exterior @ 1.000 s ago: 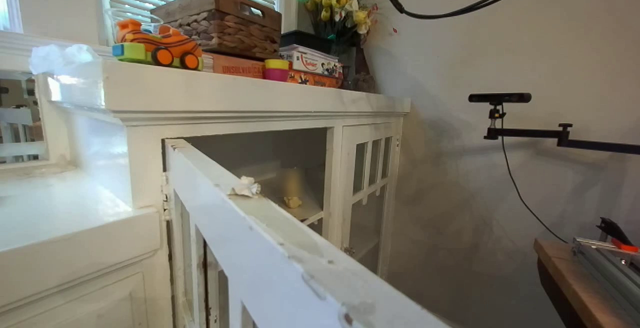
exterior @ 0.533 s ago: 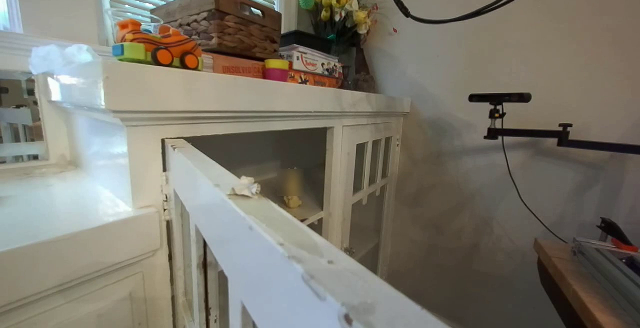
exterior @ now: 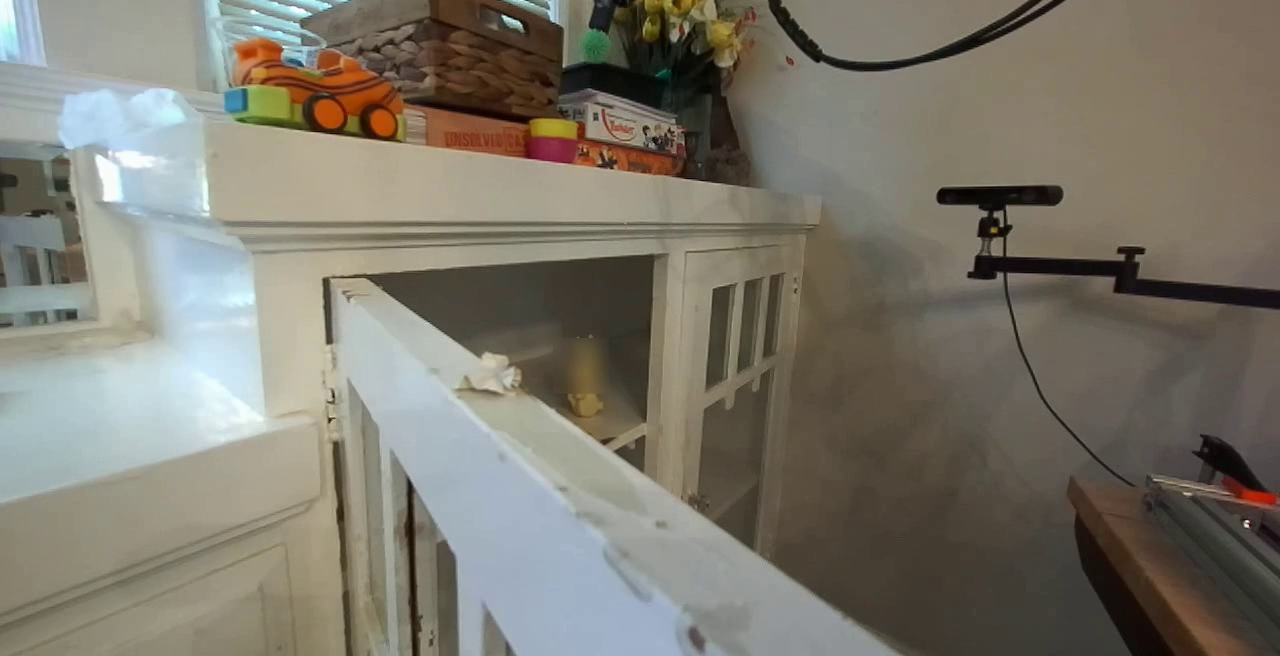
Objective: Pick up the yellow bowl put it in pink bowl, pick the green object put in the stacked cups
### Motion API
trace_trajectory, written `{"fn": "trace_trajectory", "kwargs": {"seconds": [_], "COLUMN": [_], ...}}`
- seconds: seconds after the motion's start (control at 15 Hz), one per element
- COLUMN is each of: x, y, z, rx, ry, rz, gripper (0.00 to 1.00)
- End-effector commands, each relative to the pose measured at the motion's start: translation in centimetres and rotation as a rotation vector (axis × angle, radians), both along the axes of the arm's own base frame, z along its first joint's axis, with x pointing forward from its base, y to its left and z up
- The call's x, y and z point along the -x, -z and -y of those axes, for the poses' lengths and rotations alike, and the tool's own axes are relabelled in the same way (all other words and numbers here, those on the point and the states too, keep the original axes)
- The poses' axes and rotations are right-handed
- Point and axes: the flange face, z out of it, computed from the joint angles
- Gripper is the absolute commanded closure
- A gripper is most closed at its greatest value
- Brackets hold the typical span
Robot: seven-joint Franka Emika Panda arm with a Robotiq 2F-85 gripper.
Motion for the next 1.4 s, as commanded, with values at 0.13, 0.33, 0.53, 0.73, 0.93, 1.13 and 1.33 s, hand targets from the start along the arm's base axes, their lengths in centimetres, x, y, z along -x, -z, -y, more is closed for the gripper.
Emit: {"fn": "trace_trajectory", "kwargs": {"seconds": [0.13, 0.33, 0.53, 0.73, 0.93, 1.13, 1.33], "x": [-0.9, -1.6, -2.0, -2.2, -2.1, -1.9, -1.6], "y": [2.6, 4.0, 5.2, 6.1, 6.9, 7.2, 7.5], "z": [-1.7, -2.3, -2.9, -3.4, -3.8, -4.0, -4.1], "rx": [0.002, 0.002, 0.004, 0.009, 0.012, 0.017, 0.027], "ry": [-0.038, -0.045, -0.054, -0.064, -0.069, -0.071, -0.07], "rz": [-0.015, 0.0, 0.006, 0.005, 0.004, 0.007, 0.003], "gripper": [1.0, 1.0, 1.0, 1.0, 1.0, 1.0, 0.73]}}
